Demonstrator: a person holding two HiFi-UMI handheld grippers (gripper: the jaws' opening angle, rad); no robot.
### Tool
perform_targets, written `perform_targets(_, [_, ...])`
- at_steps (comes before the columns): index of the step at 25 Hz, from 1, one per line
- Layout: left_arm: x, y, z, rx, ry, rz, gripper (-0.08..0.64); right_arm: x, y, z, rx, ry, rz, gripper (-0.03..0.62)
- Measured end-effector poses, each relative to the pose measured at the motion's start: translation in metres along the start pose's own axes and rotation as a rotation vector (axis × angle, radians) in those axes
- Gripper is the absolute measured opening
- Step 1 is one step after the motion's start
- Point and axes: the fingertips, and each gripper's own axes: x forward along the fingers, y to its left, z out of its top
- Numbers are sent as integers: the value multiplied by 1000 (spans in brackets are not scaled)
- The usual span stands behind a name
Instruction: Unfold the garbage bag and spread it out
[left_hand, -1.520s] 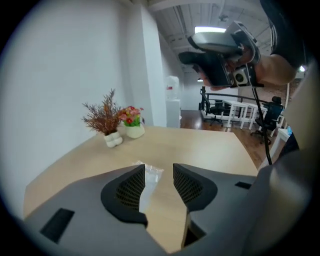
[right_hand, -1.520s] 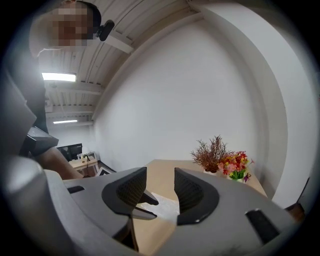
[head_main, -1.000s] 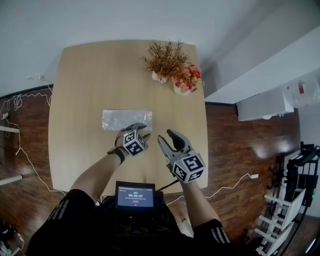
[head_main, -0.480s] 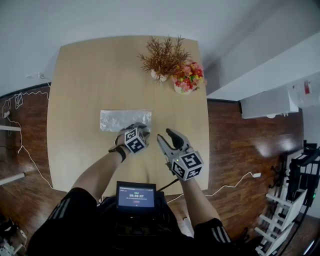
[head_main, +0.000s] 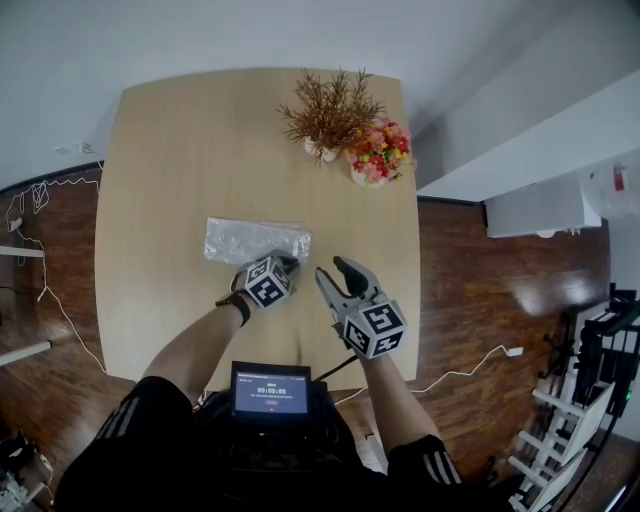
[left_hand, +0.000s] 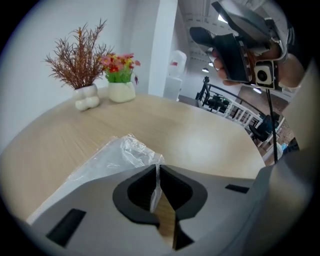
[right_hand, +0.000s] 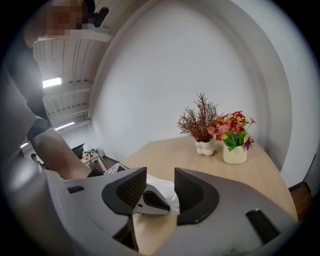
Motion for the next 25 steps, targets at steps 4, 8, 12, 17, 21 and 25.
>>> perform_targets(4, [-3, -3, -1, -18, -6, -5, 0, 0, 0, -6, 2, 14, -3, 192])
perform_targets(8, [-14, -10, 9, -47, -74, -43, 0, -1, -3, -13, 7, 26, -6, 192])
perform_targets(12, [-30, -6, 21, -132, -216, -81, 0, 3, -4, -21, 10, 44, -9, 191])
perform_targets(17, [-57, -6, 32, -255, -365, -123, 0, 7, -4, -34, 16, 71, -10, 190])
perform_targets(21, [-75, -4, 38, -369, -453, -167, 5, 11, -7, -45, 14, 98, -13, 192])
perform_targets(25, [-90, 1, 42, -411, -511, -152, 4, 15, -10, -57, 4, 129, -15, 192])
